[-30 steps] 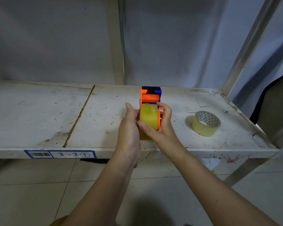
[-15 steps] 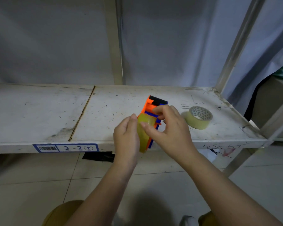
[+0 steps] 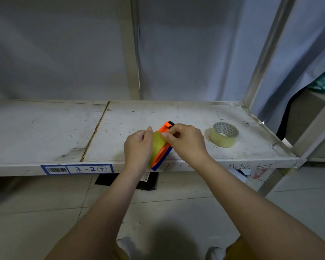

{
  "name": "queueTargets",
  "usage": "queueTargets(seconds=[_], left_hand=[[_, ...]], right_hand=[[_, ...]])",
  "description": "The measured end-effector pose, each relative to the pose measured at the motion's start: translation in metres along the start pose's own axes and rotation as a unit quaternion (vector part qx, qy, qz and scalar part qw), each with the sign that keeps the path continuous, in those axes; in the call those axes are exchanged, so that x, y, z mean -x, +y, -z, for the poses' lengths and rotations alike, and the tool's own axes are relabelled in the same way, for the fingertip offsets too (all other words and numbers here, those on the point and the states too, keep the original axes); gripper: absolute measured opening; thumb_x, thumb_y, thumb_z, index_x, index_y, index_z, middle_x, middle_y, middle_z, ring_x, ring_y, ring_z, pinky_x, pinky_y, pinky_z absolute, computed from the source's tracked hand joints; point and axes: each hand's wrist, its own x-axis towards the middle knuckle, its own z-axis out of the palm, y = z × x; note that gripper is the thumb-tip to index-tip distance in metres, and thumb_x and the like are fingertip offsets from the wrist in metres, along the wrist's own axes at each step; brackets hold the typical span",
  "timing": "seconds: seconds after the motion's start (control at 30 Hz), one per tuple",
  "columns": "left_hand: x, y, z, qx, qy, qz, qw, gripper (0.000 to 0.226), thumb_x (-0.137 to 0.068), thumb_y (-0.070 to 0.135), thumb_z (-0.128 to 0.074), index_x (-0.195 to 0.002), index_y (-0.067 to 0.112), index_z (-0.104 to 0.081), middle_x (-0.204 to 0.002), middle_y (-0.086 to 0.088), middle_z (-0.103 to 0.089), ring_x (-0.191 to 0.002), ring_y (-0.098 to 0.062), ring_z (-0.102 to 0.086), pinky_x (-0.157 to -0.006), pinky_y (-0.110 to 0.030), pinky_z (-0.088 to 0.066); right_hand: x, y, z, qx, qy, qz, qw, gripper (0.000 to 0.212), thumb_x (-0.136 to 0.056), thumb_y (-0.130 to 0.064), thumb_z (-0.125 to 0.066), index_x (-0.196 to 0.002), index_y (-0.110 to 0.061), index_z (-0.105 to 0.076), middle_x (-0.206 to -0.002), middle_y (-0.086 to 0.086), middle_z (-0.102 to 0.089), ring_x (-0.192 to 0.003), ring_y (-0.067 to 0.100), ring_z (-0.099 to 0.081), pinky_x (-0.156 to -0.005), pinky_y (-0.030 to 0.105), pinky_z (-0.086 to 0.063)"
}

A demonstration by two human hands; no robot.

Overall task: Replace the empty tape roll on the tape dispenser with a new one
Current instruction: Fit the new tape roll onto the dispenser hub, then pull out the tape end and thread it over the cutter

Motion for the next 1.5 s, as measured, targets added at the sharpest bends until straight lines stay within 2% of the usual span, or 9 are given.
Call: queueTargets(seconds=[0.2, 0.33, 0.43, 0.57, 0.83, 1.0, 1.17, 1.4, 1.5], left_hand=[[-0.047, -0.010, -0.010, -0.110, -0.006, -0.030, 0.993, 0.055, -0.094, 0.041, -0.047, -0.049, 0.015, -0.030, -0.047, 0.000, -0.031, -0.048, -0.017, -0.031, -0.052, -0.032, -0.029], [-0.065, -0.008, -0.011, -0.210, -0.022, -0.069, 0.975, 0.053, -0.094, 0.045, -0.044, -0.053, 0.013, -0.040, -0.053, -0.001, -0.041, -0.055, -0.018, -0.040, -0.052, -0.031, -0.030], [-0.072, 0.002, -0.009, -0.271, -0.098, -0.075, 0.955, 0.031, -0.084, 0.042, -0.051, -0.095, 0.016, -0.065, -0.097, 0.001, -0.061, -0.090, -0.018, -0.054, -0.074, -0.032, -0.043], [-0.070, 0.013, -0.008, -0.393, -0.219, -0.073, 0.890, 0.077, -0.067, 0.048, -0.065, -0.133, 0.018, -0.040, -0.130, -0.001, -0.046, -0.116, -0.023, -0.047, -0.094, -0.043, -0.046], [-0.070, 0.011, -0.006, -0.425, -0.210, -0.085, 0.877, 0.073, -0.068, 0.048, -0.076, -0.131, 0.028, -0.044, -0.130, 0.000, -0.056, -0.114, -0.026, -0.051, -0.093, -0.043, -0.045], [-0.071, 0.014, -0.004, -0.471, -0.212, -0.094, 0.851, 0.072, -0.068, 0.049, -0.076, -0.130, 0.031, -0.044, -0.130, 0.001, -0.056, -0.118, -0.025, -0.050, -0.099, -0.044, -0.041], [-0.071, 0.014, -0.004, -0.482, -0.218, -0.096, 0.843, 0.071, -0.067, 0.052, -0.075, -0.127, 0.033, -0.045, -0.128, 0.002, -0.056, -0.117, -0.025, -0.050, -0.100, -0.046, -0.040], [-0.070, 0.013, -0.006, -0.482, -0.228, -0.098, 0.840, 0.069, -0.066, 0.054, -0.076, -0.124, 0.033, -0.046, -0.124, 0.002, -0.058, -0.115, -0.025, -0.051, -0.096, -0.045, -0.041], [-0.073, 0.015, -0.010, -0.499, -0.242, -0.104, 0.826, 0.071, -0.066, 0.055, -0.076, -0.126, 0.033, -0.046, -0.126, 0.003, -0.058, -0.118, -0.025, -0.050, -0.101, -0.047, -0.037]], right_hand=[[-0.037, 0.021, -0.020, -0.096, -0.020, -0.068, 0.993, 0.021, -0.081, -0.031, -0.065, -0.067, -0.016, -0.069, -0.071, -0.001, -0.070, -0.081, 0.021, -0.066, -0.083, 0.044, -0.054], [-0.051, 0.035, -0.029, -0.120, -0.016, -0.091, 0.989, 0.022, -0.081, -0.029, -0.065, -0.067, -0.014, -0.069, -0.060, -0.007, -0.065, -0.070, 0.019, -0.064, -0.081, 0.046, -0.055], [-0.060, 0.040, -0.032, -0.143, -0.015, -0.116, 0.983, 0.020, -0.079, -0.031, -0.067, -0.066, -0.016, -0.069, -0.063, -0.001, -0.068, -0.070, 0.024, -0.067, -0.078, 0.048, -0.057], [-0.064, 0.040, -0.035, -0.166, -0.027, -0.136, 0.976, 0.021, -0.070, -0.035, -0.069, -0.062, -0.015, -0.069, -0.072, 0.003, -0.074, -0.077, 0.027, -0.070, -0.077, 0.051, -0.057], [-0.070, 0.040, -0.027, -0.163, -0.056, -0.190, 0.967, 0.016, -0.061, -0.030, -0.070, -0.060, -0.013, -0.071, -0.068, 0.007, -0.075, -0.077, 0.030, -0.072, -0.080, 0.051, -0.057], [-0.071, 0.043, -0.015, 0.054, -0.013, -0.170, 0.984, 0.020, -0.075, -0.026, -0.060, -0.082, -0.015, -0.075, -0.085, 0.006, -0.075, -0.082, 0.024, -0.065, -0.057, 0.026, -0.047], [-0.073, 0.054, -0.010, 0.147, -0.001, -0.168, 0.975, 0.019, -0.077, -0.028, -0.057, -0.074, -0.017, -0.073, -0.072, 0.000, -0.071, -0.067, 0.022, -0.060, -0.047, 0.021, -0.035], [-0.075, 0.065, 0.004, 0.114, -0.024, -0.207, 0.971, 0.017, -0.076, -0.022, -0.057, -0.067, -0.009, -0.064, -0.065, 0.005, -0.057, -0.055, 0.019, -0.045, -0.049, 0.025, -0.031], [-0.075, 0.070, 0.005, 0.081, -0.034, -0.200, 0.976, 0.024, -0.078, -0.022, -0.059, -0.080, -0.002, -0.071, -0.077, 0.014, -0.070, -0.064, 0.020, -0.050, -0.054, 0.026, -0.035]])
